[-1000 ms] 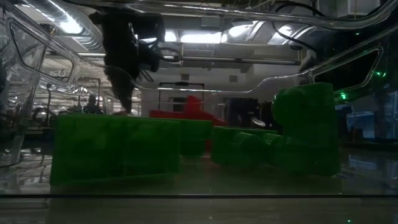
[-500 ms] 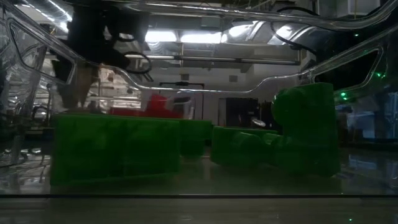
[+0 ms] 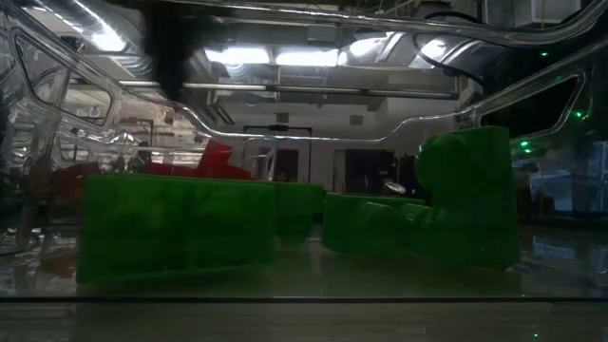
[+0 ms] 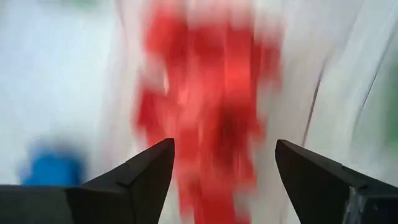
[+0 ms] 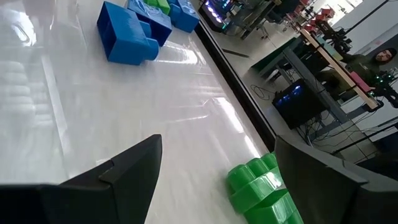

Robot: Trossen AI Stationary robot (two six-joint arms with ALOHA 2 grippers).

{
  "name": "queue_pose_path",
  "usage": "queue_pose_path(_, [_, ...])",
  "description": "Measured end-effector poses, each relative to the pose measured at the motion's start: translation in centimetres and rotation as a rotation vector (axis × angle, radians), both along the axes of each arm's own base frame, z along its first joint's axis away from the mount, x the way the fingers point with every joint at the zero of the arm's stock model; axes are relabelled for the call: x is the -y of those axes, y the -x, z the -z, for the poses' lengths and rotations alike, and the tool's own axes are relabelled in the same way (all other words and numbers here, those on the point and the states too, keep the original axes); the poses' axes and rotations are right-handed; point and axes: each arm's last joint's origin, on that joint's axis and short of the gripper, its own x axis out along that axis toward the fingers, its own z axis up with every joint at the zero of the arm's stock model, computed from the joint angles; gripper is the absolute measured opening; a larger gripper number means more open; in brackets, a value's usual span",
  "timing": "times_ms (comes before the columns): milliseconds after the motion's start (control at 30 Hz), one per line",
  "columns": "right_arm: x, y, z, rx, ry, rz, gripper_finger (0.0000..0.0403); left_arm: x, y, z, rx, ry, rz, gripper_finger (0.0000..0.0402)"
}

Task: Sort blocks
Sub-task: Put the green game piece into the bottom right transparent bin

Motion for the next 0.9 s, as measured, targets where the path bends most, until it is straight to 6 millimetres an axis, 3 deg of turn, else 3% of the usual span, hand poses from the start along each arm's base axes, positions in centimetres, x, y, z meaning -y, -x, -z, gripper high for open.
queue_pose_path(167, [0.0,0.0,0.0,0.003,0.001,0.0,0.0312,-4.8,-3.0,-2.7,0.346,-0.154,0.015,0.0269])
queue_pose_path(300, [0.0,0.0,0.0,0.004,0.001,0.002,0.0312,-8.9,-4.9,-1.2,0.379,-0.261,0.034,0.0269])
queue_pose_path(500, [0.1,0.0,-0.1,0.009,0.014,0.031,0.0312,-14.3,-7.4,3.2,0.28,-0.301,-0.009,0.0269])
queue_pose_path(600, [0.1,0.0,-0.1,0.01,0.018,0.044,0.0312,-16.3,-8.8,3.9,0.198,-0.303,-0.023,0.0269])
queue_pose_path(733, [0.1,0.1,-0.1,0.01,0.018,0.044,0.0312,-17.5,-10.7,4.0,0.059,-0.302,-0.012,0.0269])
queue_pose_path(900, [0.1,0.0,-0.1,0.01,0.017,0.043,0.0312,-18.9,-11.1,7.1,-0.069,-0.253,0.003,0.0269])
